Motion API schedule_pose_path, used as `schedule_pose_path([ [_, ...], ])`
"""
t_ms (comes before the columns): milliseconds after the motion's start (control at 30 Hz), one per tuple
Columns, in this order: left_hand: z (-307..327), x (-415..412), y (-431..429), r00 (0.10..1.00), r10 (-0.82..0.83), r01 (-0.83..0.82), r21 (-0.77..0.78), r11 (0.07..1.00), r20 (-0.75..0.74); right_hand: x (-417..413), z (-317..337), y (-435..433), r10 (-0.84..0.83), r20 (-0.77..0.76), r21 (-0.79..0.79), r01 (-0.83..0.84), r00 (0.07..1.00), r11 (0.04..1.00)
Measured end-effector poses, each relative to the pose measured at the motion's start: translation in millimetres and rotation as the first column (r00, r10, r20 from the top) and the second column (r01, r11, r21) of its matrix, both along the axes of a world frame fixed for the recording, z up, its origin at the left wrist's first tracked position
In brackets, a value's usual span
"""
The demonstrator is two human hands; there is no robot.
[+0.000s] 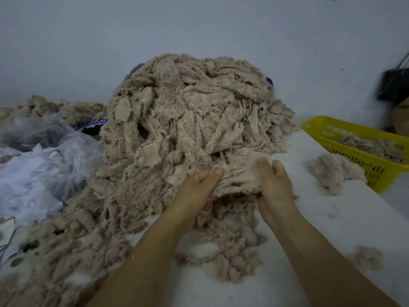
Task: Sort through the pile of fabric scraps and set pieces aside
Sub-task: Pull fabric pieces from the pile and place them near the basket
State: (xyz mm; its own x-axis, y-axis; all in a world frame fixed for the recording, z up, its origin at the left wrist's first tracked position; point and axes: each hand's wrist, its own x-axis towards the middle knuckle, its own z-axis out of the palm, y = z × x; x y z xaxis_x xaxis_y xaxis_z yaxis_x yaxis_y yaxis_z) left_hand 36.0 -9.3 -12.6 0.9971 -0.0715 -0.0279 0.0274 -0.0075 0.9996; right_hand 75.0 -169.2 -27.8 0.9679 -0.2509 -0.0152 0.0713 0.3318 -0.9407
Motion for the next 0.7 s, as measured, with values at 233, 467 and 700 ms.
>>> schedule_pose_path([
  [233,0.7,-0.5,-1.7,0.994,-0.092,0.109,-0.379,0.919,0.064,-3.0,6.5,5.0,-0.034,0.013,0.022,0.034,0.999,0.999],
  [467,0.1,-2.9,14.9,0.917,-0.380,0.380,-0.552,0.743,0.121,4.2,4.0,-15.7,-0.248,-0.089,-0.091,0.240,0.965,0.967],
  [700,-18.1,9.6,16.3,0.974,0.218,-0.221,0.057,0.974,0.057,-0.6,-1.1,-6.8,0.166,-0.002,0.145,-0.164,0.986,0.976],
])
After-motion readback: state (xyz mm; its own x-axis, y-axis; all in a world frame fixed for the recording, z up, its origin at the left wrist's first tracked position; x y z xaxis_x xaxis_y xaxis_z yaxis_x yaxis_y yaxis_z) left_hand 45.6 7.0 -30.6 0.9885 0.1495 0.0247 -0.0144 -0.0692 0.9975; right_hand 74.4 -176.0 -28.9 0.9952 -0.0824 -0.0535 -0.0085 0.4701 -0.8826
